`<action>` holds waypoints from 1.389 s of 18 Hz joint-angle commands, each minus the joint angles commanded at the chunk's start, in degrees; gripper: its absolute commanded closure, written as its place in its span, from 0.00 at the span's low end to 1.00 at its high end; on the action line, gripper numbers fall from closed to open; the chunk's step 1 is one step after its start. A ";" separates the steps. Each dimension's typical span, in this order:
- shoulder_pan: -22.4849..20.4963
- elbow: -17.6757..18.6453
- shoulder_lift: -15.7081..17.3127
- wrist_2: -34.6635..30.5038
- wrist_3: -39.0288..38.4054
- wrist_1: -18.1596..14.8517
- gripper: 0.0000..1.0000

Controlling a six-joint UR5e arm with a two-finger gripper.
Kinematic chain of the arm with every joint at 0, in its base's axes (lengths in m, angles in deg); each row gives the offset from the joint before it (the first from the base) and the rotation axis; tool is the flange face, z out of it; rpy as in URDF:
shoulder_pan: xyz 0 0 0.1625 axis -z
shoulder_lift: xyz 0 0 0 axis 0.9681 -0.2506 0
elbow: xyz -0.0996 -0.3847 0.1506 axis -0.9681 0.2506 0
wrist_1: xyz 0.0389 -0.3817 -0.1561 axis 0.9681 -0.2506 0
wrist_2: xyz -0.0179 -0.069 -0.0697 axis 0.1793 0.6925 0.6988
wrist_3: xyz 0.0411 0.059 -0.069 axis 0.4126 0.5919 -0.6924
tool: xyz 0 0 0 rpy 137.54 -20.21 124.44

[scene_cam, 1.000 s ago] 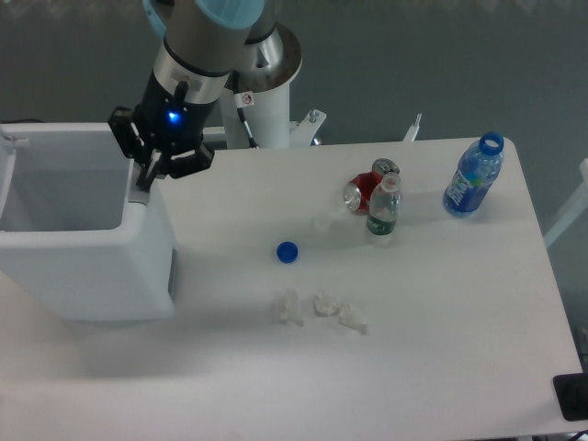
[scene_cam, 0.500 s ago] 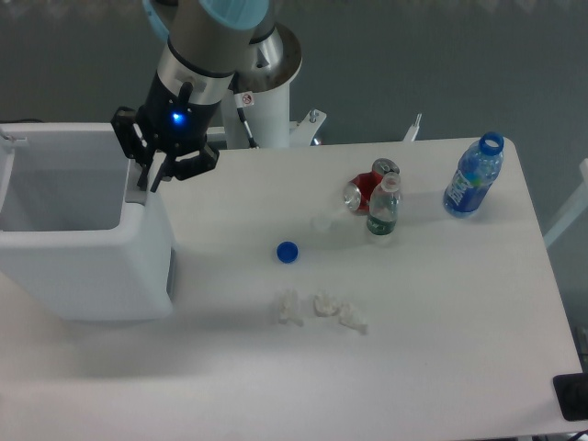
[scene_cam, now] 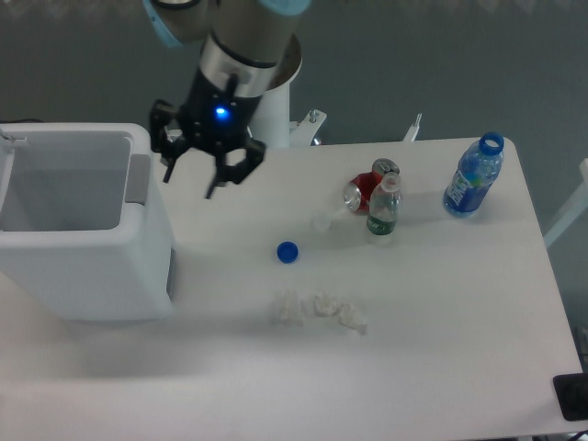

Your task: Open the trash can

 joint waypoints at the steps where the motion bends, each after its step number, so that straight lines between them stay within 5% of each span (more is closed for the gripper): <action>1: -0.61 0.09 -0.79 -2.01 0.35 0.61 0.00; 6: -1.49 -0.09 -6.76 -11.34 9.66 2.63 0.00; 11: -3.69 -0.35 -11.16 -15.99 12.47 10.36 0.00; 15: -3.87 -1.05 -15.11 -22.41 23.35 10.55 0.00; 21: -6.24 -3.16 -20.64 -22.77 34.62 11.69 0.00; 25: -6.24 -3.34 -23.47 -23.56 35.42 14.76 0.00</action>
